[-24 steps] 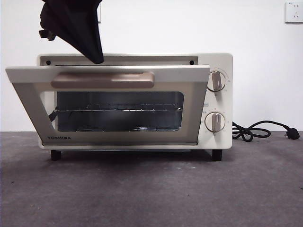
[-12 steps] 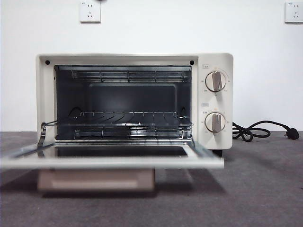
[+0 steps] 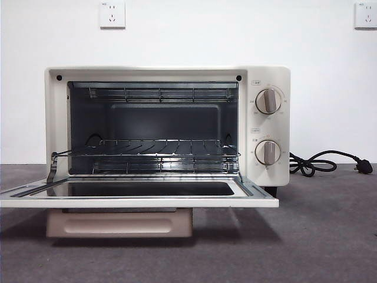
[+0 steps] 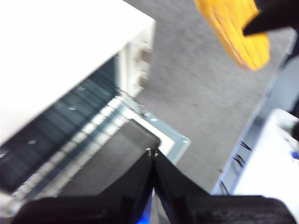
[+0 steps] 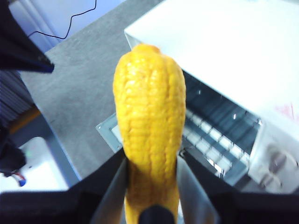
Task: Take the corn from the table,put the corn in the oven
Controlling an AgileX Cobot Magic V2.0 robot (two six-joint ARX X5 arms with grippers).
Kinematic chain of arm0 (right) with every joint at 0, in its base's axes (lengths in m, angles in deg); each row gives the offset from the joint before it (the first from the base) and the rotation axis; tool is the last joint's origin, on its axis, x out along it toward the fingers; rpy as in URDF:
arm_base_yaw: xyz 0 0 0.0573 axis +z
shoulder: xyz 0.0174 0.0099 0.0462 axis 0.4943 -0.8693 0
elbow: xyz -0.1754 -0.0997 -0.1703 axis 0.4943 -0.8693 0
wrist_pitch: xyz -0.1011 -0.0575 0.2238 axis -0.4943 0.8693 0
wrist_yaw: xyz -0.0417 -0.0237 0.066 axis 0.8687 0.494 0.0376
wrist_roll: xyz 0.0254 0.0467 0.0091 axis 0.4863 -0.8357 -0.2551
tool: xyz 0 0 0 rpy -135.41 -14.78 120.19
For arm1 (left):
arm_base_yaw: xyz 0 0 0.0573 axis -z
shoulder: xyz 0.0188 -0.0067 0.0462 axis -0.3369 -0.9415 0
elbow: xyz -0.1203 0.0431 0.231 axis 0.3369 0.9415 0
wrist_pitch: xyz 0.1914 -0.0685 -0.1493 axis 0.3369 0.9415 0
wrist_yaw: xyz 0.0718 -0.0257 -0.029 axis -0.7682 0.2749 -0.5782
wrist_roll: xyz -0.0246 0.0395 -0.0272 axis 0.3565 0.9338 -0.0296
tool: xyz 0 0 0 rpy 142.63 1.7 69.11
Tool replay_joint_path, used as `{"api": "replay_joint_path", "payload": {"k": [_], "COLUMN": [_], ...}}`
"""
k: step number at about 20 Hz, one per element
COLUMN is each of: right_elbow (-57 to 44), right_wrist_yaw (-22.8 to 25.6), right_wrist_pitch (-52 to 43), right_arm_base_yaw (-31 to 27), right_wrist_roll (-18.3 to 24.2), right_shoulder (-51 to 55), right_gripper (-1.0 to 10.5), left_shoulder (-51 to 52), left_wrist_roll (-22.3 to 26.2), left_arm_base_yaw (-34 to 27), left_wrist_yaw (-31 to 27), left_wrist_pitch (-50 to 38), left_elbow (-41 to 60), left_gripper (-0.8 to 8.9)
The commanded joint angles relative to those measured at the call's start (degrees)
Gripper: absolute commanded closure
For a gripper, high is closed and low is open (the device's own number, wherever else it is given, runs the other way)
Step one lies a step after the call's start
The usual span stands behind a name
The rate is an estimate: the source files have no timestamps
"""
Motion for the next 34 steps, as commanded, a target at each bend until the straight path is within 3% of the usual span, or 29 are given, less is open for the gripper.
{"api": "replay_joint_path", "payload": {"k": [1,7,16,21,34], "right_elbow": [0.0,0.0,0.0,0.0,0.0], "right_wrist_yaw": [7.4,23.8,40.7,46.8,55.1], "right_wrist_pitch": [-3.1,-6.5,-11.3,-14.6,-26.4], "right_arm_base_yaw": [7.0,19.5,30.8,33.3,33.6], "right_wrist_roll": [-0.7,2.2,7.4,10.5,20.0], "right_shoulder": [-0.4,-3.5,-13.4,-19.2,-34.6], "right_gripper": [9.6,9.6,9.6,9.6,9.6], "left_shoulder": [1.7,5.3,11.1,14.3,20.1], "left_wrist_roll": [-1.4,-2.4,-2.8,-3.2,-4.0], "left_arm_base_yaw": [0.2,0.2,0.2,0.2,0.2], "left_wrist_yaw": [-3.1,-7.2,-14.8,-18.1,-25.3], "left_wrist_pitch": [-0.6,-0.6,-0.1,0.6,3.5], "left_elbow": [0.4,0.4,0.4,0.4,0.4], "left_gripper": [8.19,8.19,8.19,8.19,8.19]}}
